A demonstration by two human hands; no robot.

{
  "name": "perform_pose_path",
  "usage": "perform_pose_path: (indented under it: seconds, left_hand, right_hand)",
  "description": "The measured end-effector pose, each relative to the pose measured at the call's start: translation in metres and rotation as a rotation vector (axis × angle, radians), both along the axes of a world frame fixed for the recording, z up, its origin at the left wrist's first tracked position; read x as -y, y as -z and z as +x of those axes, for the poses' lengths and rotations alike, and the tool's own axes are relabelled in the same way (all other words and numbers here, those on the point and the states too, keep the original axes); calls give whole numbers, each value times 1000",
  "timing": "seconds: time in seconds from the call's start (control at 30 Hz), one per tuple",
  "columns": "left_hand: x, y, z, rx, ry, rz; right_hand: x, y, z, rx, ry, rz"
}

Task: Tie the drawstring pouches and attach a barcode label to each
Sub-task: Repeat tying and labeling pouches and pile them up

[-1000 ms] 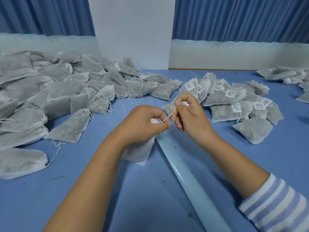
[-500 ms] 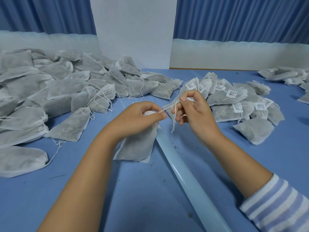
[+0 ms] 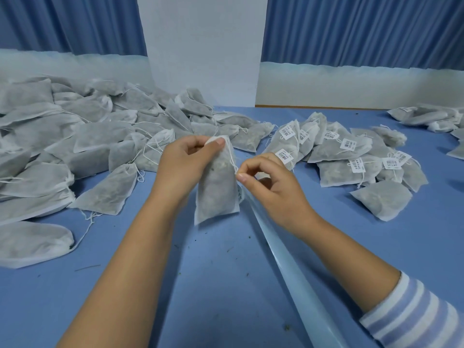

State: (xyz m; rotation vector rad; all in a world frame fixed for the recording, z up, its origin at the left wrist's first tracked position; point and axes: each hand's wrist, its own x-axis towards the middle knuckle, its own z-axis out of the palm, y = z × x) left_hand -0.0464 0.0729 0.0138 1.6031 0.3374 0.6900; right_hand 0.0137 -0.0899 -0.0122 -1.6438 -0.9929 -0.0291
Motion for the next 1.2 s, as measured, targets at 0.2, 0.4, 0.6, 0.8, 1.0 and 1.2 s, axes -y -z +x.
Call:
perform_pose_path:
  seconds: [0.2,0.4,0.6,0.8,1.0,1.2]
  left_hand:
    - [15,-1,-1,143,-16,55]
    - [19,-1,2,131,-16,-25]
    - [22,-2,3,1,119,-204]
    - [16,-3,-5,-168,259,4]
    - [10,1,-4,-185,329,-89]
    - [0,6,-1,-227,303,-133]
  right_hand:
    - [-3,2,-7,-23,-27,14]
    - [-4,4,-5,13,-54,-17]
    - [1,0,4,4,17,30]
    - [4,-2,10,20,37,47]
    - [6,-2,15,-88,-71,30]
    - [6,-3,17,-354,-84,94]
